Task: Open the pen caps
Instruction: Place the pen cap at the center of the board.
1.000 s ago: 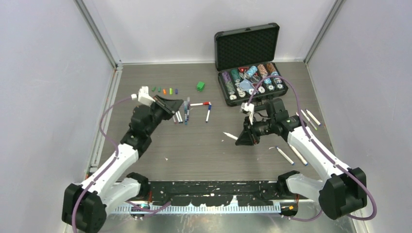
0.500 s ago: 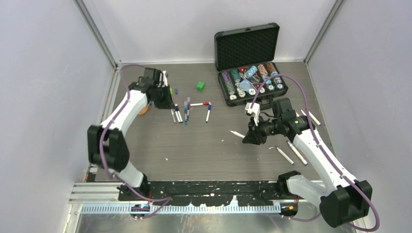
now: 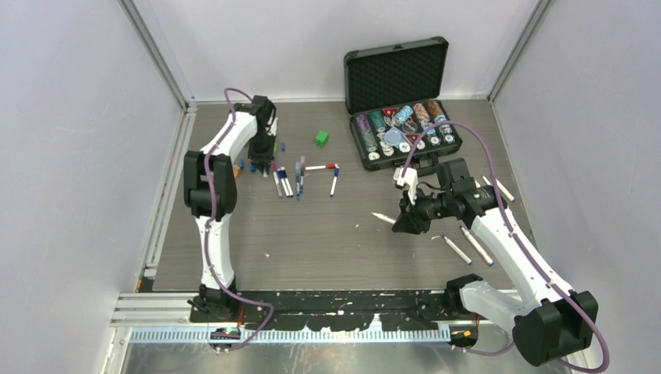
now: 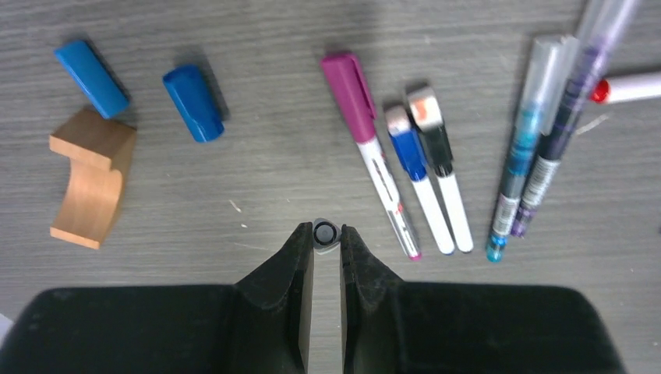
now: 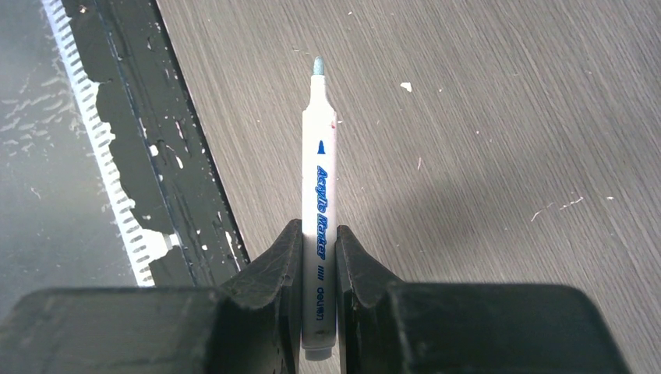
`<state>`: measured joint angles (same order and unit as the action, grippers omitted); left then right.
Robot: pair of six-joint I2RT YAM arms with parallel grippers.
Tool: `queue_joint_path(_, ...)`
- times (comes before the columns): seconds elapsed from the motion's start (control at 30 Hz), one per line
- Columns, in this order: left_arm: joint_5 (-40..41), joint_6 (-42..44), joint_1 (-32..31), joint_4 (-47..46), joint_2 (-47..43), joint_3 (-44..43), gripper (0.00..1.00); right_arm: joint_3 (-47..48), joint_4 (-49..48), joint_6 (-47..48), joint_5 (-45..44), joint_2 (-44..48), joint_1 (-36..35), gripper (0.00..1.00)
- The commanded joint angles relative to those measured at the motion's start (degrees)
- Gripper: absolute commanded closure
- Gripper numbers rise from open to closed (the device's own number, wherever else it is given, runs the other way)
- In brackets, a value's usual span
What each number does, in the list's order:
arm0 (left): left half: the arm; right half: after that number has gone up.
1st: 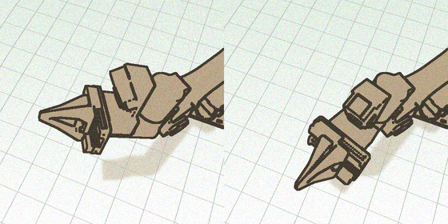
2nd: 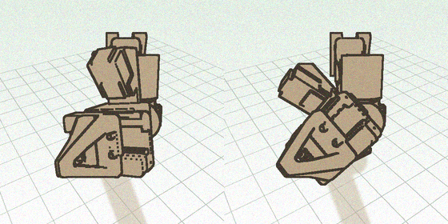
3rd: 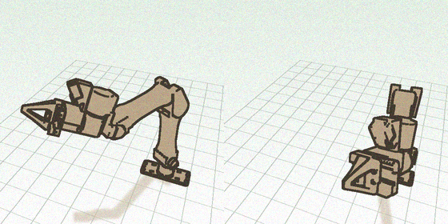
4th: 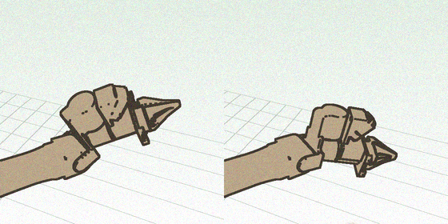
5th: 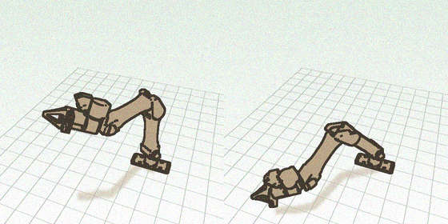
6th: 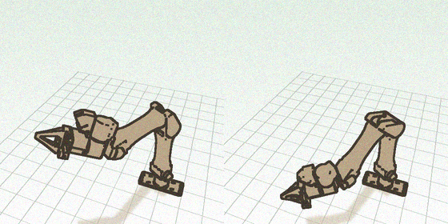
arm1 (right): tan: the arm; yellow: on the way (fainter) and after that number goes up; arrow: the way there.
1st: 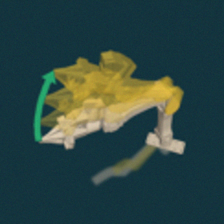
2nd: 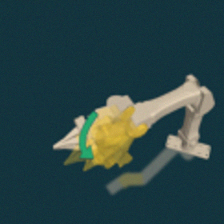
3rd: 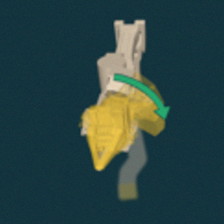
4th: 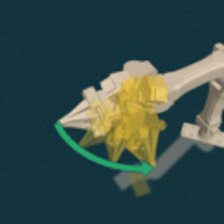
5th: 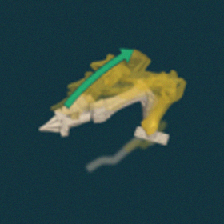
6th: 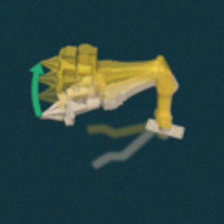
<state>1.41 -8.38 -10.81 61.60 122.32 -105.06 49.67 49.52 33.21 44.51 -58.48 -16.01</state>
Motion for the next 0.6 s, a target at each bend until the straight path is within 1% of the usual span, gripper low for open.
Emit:
queue_joint_path(0.0,2.14,1.97,1.40,5.06,3.79,-6.55,0.97,2.63,0.45,1.62,-0.38,1.12,0.26,1.00)
queue_joint_path(0.13,2.19,1.97,1.96,5.30,7.04,-10.47,0.95,2.63,0.59,1.86,-0.53,0.96,0.29,1.00)
queue_joint_path(0.3,1.80,2.22,2.67,7.91,11.60,-16.32,0.94,2.62,0.65,1.95,-0.64,0.74,0.39,1.00)
queue_joint_path(0.4,1.76,2.32,3.02,8.52,13.34,-18.51,0.91,2.54,0.67,2.02,-0.54,0.66,0.40,1.00)
queue_joint_path(0.57,1.25,2.06,3.81,9.10,15.58,-20.62,0.90,2.54,0.76,2.03,-0.51,0.66,0.71,1.00)
